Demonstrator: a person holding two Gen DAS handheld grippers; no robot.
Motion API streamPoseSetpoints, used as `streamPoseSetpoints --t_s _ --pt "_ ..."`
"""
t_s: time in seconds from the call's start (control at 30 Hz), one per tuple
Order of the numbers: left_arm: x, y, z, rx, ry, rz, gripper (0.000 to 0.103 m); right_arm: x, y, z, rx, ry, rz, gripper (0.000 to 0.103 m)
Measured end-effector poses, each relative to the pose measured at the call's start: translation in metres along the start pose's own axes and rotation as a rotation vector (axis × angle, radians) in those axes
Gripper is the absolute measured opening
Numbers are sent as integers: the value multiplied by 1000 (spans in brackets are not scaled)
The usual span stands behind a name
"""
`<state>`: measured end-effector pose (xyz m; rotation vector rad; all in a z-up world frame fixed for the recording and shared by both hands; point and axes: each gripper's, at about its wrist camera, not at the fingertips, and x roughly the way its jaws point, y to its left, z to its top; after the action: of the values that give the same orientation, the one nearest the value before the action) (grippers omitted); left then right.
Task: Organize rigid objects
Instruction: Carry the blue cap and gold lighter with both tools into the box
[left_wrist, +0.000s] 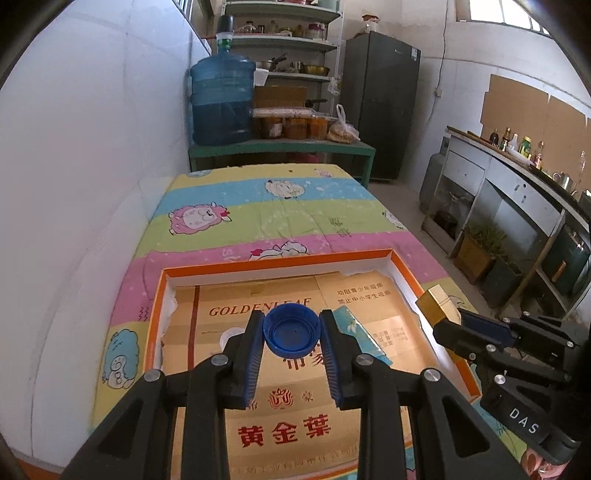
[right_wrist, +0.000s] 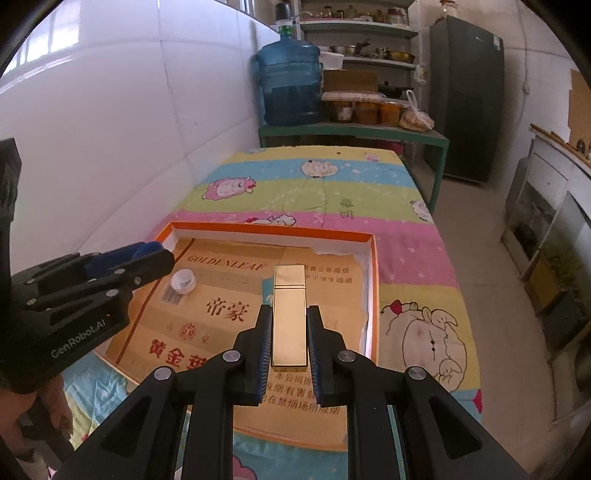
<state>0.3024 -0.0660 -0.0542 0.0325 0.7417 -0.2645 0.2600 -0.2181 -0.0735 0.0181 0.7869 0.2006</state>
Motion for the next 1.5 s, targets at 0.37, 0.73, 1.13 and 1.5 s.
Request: streamPoseSetpoints --t_s 0.37,0.73,1.13,1.5 --pt "40 2 18 -17 73 -20 30 27 -17 19 -31 27 5 18" --pt "92 6 34 -56 178 -24 30 73 -26 41 -48 106 31 18" --pt "131 13 32 -80 264 -1 30 115 -24 37 -68 204 41 18" --pt "139 11 27 -71 281 -1 30 131 -24 34 -75 270 23 18"
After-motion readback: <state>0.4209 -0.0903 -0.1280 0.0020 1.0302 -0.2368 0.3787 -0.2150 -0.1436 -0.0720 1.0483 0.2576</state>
